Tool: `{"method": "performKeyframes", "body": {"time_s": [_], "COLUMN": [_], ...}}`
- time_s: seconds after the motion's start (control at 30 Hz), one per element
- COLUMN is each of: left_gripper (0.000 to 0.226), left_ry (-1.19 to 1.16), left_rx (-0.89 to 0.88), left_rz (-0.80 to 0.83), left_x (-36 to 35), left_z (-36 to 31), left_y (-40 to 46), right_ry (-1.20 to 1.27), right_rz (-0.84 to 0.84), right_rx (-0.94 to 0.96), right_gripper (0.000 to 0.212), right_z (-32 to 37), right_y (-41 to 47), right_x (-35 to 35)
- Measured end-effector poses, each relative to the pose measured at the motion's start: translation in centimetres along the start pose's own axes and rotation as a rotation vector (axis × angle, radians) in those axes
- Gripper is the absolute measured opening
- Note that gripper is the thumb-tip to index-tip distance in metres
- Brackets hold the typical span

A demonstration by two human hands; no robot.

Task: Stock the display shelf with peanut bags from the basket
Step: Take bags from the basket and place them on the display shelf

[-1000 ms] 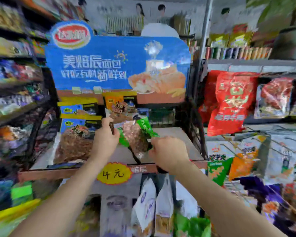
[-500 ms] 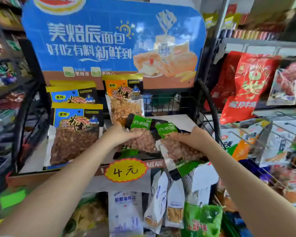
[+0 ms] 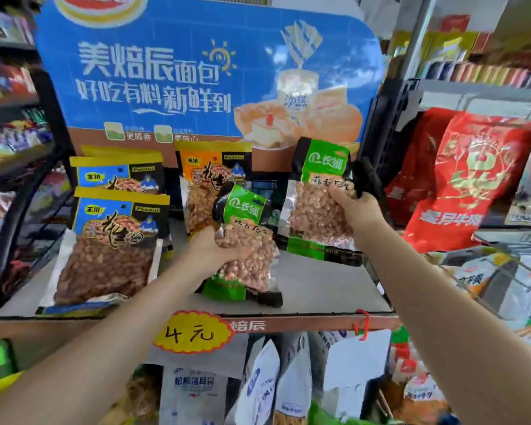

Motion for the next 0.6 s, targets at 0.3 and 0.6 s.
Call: {"method": "performKeyframes", "body": {"time_s": [0.3, 0.6], "left_gripper": [0.031, 0.034], "left_ry": [0.016, -0.075], "left_rx": [-0.106, -0.001], "left_rz": [-0.059, 0.148], "left_x": [-3.8, -4.1], "left_z": [-4.1, -4.8], "left_y": [2.7, 2.4], "right_ry": [-0.06, -0.22], "right_rz": [-0.017, 0.133], "right_rx": [0.138, 0.172], "right_gripper": [0.103, 0.072], "right_z": [0.1, -0.3], "right_y": [4.5, 4.4], "right_x": [0.1, -3.7]}}
Point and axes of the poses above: each hand's wrist, its own y-axis towards the middle knuckle, its own x-axis out of the back of the hand, z = x × y, the point moved 3 cm from there along y, towards the middle knuckle, and after that the axes turned 13 degrees about x, right-handed, at the moved point
